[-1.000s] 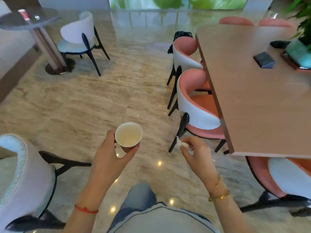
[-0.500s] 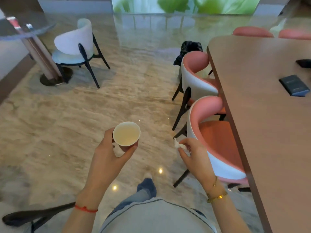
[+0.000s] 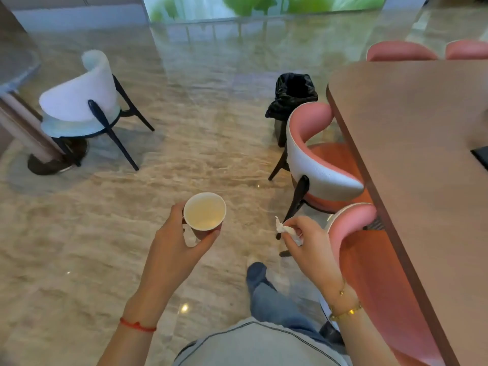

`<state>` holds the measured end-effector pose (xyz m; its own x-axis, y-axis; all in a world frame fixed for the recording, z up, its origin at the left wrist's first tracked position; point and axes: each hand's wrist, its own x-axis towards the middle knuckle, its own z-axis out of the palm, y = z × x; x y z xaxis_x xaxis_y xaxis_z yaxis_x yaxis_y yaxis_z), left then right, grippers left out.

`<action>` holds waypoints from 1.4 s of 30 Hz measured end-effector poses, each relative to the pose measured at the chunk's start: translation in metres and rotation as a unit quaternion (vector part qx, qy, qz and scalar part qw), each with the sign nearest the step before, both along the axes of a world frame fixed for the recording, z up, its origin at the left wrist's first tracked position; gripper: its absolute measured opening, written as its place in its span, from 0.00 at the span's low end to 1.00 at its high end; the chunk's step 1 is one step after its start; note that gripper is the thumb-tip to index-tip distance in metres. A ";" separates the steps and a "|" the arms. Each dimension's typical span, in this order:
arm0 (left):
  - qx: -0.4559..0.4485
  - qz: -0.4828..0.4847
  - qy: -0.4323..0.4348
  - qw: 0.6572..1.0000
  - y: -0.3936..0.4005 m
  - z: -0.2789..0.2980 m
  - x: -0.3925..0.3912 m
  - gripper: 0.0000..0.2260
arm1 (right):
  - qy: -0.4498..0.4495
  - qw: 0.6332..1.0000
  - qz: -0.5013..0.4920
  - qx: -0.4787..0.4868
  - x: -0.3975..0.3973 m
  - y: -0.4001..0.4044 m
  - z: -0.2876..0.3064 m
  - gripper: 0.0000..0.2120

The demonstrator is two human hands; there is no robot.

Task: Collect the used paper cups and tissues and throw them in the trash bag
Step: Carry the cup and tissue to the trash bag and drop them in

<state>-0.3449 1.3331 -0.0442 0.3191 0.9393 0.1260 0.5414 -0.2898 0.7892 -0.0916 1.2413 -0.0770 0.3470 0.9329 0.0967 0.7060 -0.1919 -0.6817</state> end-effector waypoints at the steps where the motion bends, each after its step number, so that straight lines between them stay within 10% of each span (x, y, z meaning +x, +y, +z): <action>1: 0.000 0.000 -0.001 1.000 0.021 -0.003 0.007 0.28 | -0.004 1.000 -0.002 -0.002 0.008 0.020 -0.003 0.04; 22: 0.000 0.019 -0.010 1.000 0.487 0.003 0.194 0.29 | -0.010 0.999 0.025 0.021 0.202 0.503 0.012 0.03; 42: -0.002 -0.215 -0.003 0.977 0.932 -0.007 0.449 0.27 | -0.010 0.981 -0.194 0.012 0.381 0.843 -0.006 0.02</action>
<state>0.1042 2.2656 -0.0516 0.6840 0.7186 0.1254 0.3661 -0.4868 0.7931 0.2897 2.0844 -0.0832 0.6731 0.7287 0.1264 0.5958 -0.4329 -0.6765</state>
